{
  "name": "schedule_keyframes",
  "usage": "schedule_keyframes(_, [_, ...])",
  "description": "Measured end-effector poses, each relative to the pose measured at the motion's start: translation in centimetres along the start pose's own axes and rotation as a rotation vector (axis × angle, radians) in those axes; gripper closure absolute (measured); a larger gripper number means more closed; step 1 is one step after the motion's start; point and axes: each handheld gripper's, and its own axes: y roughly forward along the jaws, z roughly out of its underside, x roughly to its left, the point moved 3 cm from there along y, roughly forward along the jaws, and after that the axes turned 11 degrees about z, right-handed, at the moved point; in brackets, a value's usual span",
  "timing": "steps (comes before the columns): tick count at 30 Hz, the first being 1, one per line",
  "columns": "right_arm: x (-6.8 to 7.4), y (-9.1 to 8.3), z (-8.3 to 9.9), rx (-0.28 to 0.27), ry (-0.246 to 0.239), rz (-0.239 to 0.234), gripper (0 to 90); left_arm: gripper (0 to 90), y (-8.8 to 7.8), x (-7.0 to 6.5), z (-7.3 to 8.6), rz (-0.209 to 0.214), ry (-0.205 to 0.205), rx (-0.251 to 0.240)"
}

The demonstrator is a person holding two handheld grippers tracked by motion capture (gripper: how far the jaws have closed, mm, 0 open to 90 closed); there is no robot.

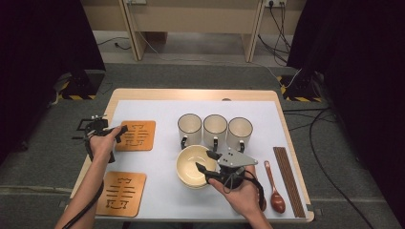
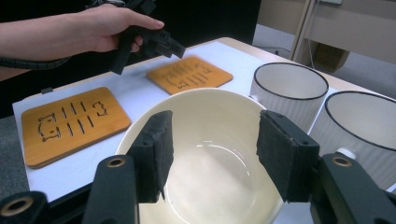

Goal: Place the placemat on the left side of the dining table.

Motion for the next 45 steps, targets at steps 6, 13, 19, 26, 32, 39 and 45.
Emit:
schedule_keyframes(6, [0.0, -0.1, 0.0, -0.002, -0.002, 0.001, 46.9, 53.8, -1.6, -0.3, 0.8, 0.003, 0.082, 0.019])
schedule_keyframes(13, [-0.1, -0.2, -0.2, -0.002, -0.002, 0.004, 47.2, 71.7, -3.6, -1.4, 3.8, 0.029, 0.155, 0.111])
schedule_keyframes(19, [0.1, -0.3, -0.3, -0.003, -0.003, 0.003, 47.2, 79.1, -3.9, -1.4, 5.6, -0.012, 0.195, 0.178])
schedule_keyframes(26, [-0.1, -0.2, -0.2, -0.004, -0.002, 0.003, 47.2, 80.9, -3.7, -1.2, 5.3, -0.029, 0.198, 0.197])
schedule_keyframes(32, [-0.1, -0.2, -0.1, -0.003, 0.003, 0.004, 47.2, 80.6, -3.6, -1.2, 5.1, -0.038, 0.207, 0.199])
schedule_keyframes(39, [-0.7, -0.5, -0.2, 0.001, 0.01, 0.024, 44.1, 66.9, -4.7, -2.5, 5.1, 0.013, 0.241, 0.128])
schedule_keyframes(45, [-1.8, -1.1, -0.2, -0.028, 0.032, 0.064, 41.0, 43.9, -5.6, -4.3, 4.9, 0.062, 0.267, 0.044])
